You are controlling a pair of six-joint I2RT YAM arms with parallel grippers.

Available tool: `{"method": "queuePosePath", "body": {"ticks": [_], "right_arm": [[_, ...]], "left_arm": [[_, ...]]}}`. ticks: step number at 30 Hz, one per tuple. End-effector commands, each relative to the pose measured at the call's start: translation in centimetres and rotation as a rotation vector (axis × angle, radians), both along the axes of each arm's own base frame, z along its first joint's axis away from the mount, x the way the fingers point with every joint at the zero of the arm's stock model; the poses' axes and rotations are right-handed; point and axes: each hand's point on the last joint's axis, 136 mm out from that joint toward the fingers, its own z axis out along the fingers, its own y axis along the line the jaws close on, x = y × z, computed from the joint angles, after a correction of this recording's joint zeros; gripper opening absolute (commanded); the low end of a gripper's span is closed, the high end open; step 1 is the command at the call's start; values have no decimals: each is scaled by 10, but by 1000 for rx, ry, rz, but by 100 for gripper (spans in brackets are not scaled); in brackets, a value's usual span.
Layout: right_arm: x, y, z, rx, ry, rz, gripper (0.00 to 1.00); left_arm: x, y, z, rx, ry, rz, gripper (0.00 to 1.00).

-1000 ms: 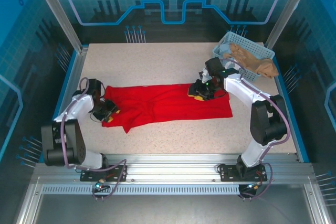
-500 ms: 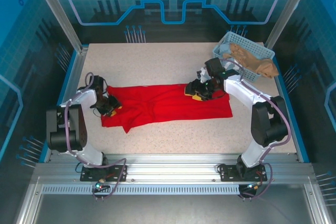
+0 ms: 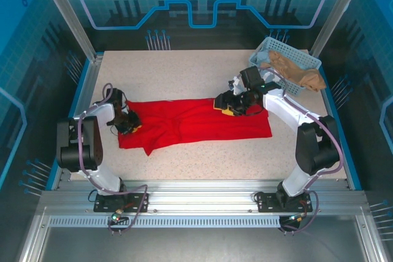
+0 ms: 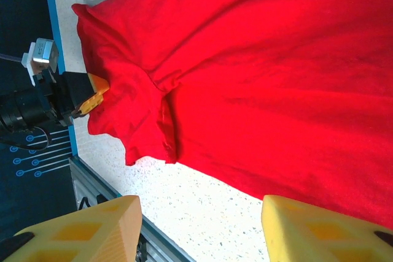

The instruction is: Fold and stack the t-shirts

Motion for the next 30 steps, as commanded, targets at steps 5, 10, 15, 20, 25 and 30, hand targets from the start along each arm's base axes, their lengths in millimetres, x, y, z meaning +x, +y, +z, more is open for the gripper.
{"method": "queuePosePath", "body": {"ticks": [5,10,15,20,25,30], "right_arm": [[-5,6,2,19,11,13,53],[-4,4,-2,-1,20,10,51],[-4,4,-4,-3,23,14,50],[-4,4,-4,-4,20,15,50],[-6,2,-4,-7,21,15,50],[-8,1,-4,-5,23,16,50]], "left_arm": [[10,1,39,13,-90,2,0],[10,3,53,25,-98,15,0],[15,2,69,12,-102,23,0],[23,6,74,22,-70,17,0],[35,8,74,24,-47,5,0],[48,15,68,56,-24,-18,0]]}}
